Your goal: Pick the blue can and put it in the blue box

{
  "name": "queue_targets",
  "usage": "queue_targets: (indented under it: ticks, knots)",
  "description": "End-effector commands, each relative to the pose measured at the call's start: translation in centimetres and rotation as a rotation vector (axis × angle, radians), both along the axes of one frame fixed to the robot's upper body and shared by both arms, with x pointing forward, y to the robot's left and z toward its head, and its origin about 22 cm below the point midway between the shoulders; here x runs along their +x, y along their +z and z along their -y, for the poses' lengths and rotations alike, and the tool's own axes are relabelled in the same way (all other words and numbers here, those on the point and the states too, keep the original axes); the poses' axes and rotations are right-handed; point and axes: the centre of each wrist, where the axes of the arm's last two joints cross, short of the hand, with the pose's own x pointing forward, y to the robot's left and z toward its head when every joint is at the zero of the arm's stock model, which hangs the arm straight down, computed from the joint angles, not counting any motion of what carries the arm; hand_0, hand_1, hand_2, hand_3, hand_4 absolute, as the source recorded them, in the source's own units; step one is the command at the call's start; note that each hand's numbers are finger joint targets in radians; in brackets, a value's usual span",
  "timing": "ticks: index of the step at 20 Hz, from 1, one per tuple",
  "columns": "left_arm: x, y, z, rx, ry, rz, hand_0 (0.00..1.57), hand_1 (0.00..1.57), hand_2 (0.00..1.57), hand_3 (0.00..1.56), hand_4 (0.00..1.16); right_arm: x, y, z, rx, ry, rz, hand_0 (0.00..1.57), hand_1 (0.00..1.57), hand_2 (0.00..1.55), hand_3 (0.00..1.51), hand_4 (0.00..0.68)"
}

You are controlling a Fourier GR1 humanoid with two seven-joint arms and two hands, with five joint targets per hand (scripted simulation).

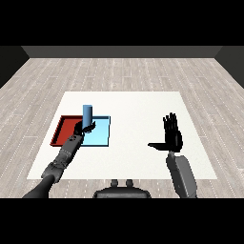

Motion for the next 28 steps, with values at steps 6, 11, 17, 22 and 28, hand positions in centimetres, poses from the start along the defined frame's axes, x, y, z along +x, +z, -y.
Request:
queue_targets:
  ticks: [6, 11, 17, 22, 28]
  knots:
    - [-0.2, -1.6, 1.4, 0.134, -0.005, -0.253, 1.38, 1.38, 1.30, 1.00, 0.88, 0.5, -2.8, -0.8, -0.008, -0.034, -0.048, 0.00, 0.00, 0.00, 0.00, 0.000]
    - [-2.2, -4.0, 2.3, 0.071, -0.028, -0.353, 1.54, 1.54, 1.42, 0.34, 0.84, -0.4, -2.9, 1.3, 0.017, -0.016, -0.035, 0.00, 0.00, 0.00, 0.00, 0.000]
    - [-3.1, -5.0, 2.1, 0.067, -0.051, -0.413, 0.32, 0.32, 0.38, 0.47, 0.77, 0.7, -1.1, 1.4, 0.035, -0.023, -0.027, 0.00, 0.00, 0.00, 0.00, 0.000]
    - [-2.8, -4.5, 1.4, 0.155, 0.056, -0.314, 0.00, 0.00, 0.00, 0.00, 0.00, 2.4, -0.5, 0.5, 0.069, 0.009, -0.004, 0.00, 0.00, 0.00, 0.00, 0.000]
    - [-0.3, -1.8, 3.8, 0.086, 0.209, 0.125, 0.00, 0.00, 0.00, 0.00, 0.00, 0.7, -2.4, 1.1, 0.073, 0.007, -0.008, 0.00, 0.00, 0.00, 0.00, 0.000]
